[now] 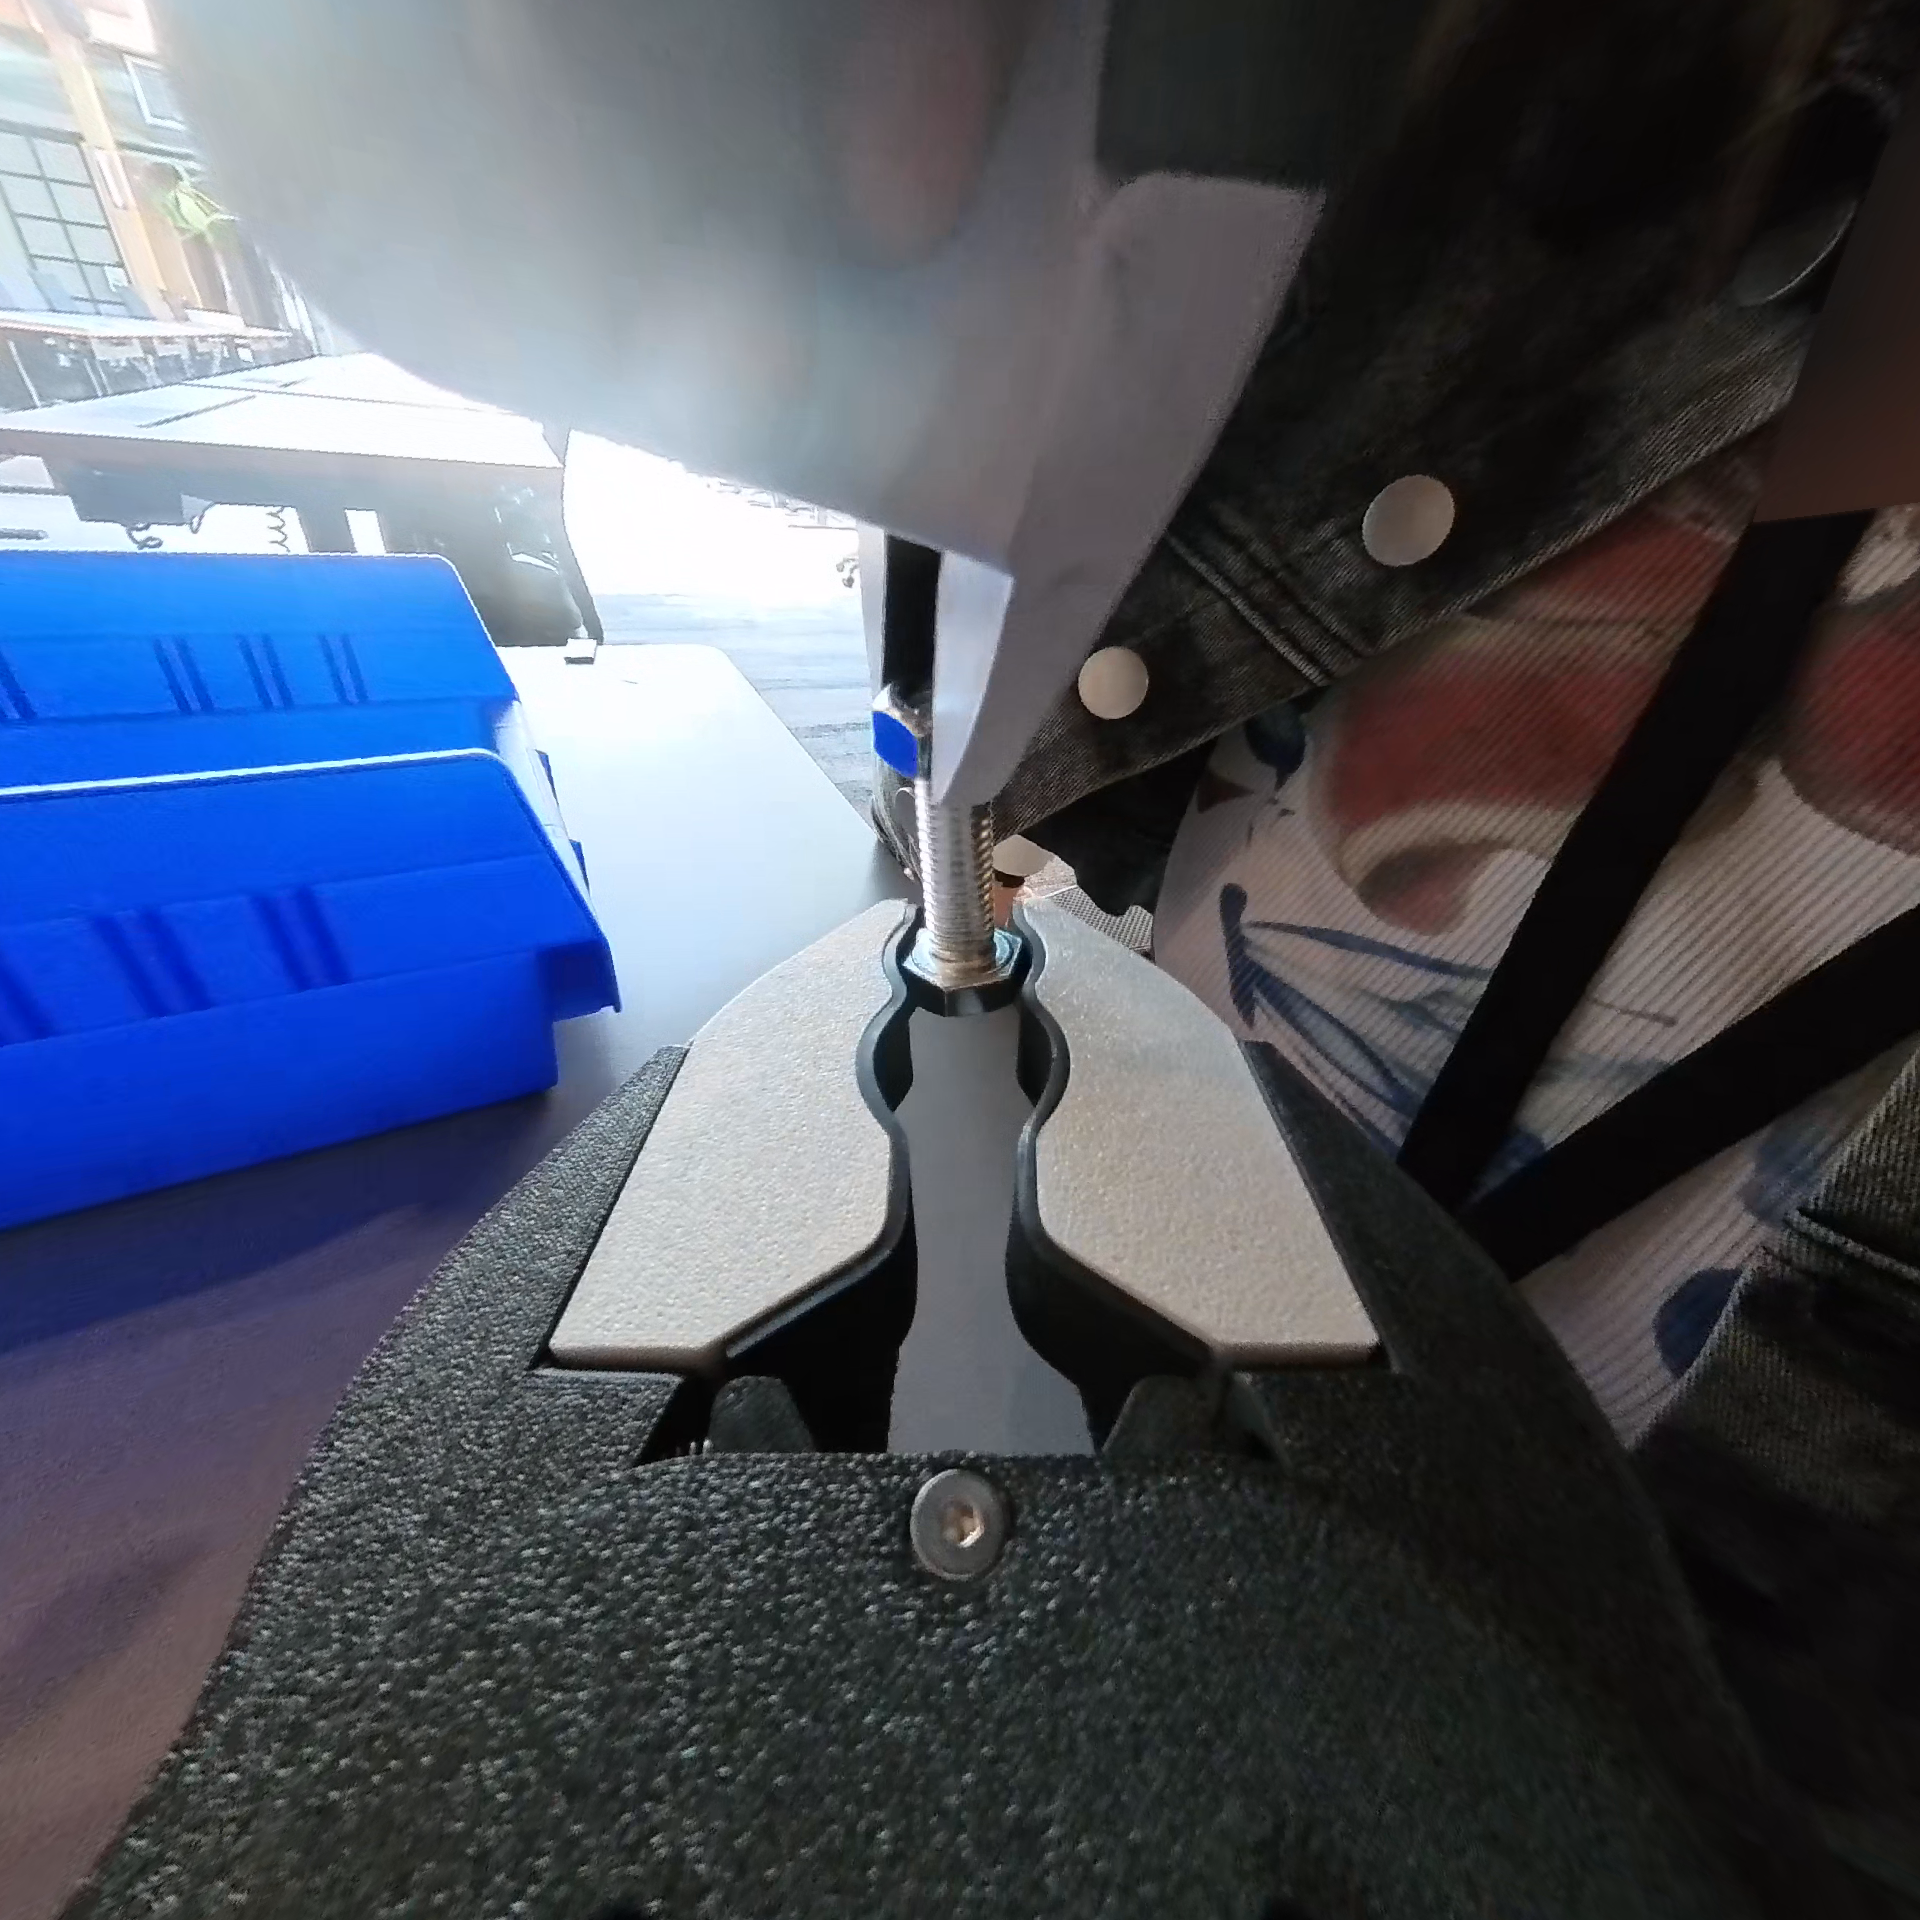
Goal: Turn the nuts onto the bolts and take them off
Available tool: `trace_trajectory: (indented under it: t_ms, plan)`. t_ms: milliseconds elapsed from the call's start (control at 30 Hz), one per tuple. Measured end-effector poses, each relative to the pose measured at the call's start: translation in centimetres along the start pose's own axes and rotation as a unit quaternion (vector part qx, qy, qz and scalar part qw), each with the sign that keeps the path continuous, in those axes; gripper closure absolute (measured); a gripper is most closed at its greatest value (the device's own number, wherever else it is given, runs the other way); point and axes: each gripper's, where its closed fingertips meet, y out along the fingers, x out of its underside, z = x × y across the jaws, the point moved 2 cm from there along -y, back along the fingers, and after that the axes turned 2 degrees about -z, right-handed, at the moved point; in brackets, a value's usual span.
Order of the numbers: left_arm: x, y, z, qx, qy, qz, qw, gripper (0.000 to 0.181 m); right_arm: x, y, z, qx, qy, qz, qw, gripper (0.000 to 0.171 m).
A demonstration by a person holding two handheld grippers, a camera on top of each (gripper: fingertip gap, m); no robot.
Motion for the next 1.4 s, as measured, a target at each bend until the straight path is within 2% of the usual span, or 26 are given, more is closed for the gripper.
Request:
trace_trajectory:
  t_ms: [233,533,667,800,900,1100,1200,1267,1333,1400]
  plan:
    - [-0.3,-0.4,-0.6,-0.033,0.003,0.018,0.999,0.166,0.6,-0.3,0.2,0.006,0.048,0.005,0.999,0.154]
    - [-0.3,-0.7,-2.7,-0.135,-0.009,0.017,0.991,0.166,2.4,-0.1,-0.1,-0.018,0.247,0.0,0.969,0.154]
    - [-0.1,-1.0,-3.9,-0.202,-0.01,0.008,0.979,0.166,3.4,0.2,-0.4,-0.019,0.352,-0.012,0.936,0.154]
    - [0.1,-1.4,-4.9,-0.262,-0.004,-0.006,0.965,0.166,4.1,0.4,-0.5,-0.018,0.464,-0.012,0.886,0.154]
    - [0.3,-1.7,-5.5,-0.305,0.002,-0.015,0.952,0.166,4.7,0.5,-0.6,-0.017,0.545,-0.015,0.838,0.154]
    - [0.6,-2.7,-6.7,-0.39,0.01,-0.035,0.92,0.166,5.7,0.8,-0.4,-0.026,0.69,-0.019,0.723,0.154]
    - [0.7,-2.8,-6.6,-0.39,0.007,-0.041,0.92,0.166,5.7,1.0,-0.3,-0.038,0.736,-0.008,0.676,0.153]
    - [0.6,-2.7,-6.4,-0.374,0.001,-0.033,0.927,0.166,5.7,0.9,-0.1,-0.035,0.745,-0.008,0.666,0.153]
    - [0.5,-2.5,-5.9,-0.352,0.003,-0.026,0.936,0.166,5.8,0.4,-0.3,-0.027,0.735,-0.025,0.677,0.116]
    - [0.5,-2.3,-5.6,-0.335,-0.003,-0.024,0.942,0.166,5.5,-0.5,0.0,0.0,0.704,-0.007,0.71,0.107]
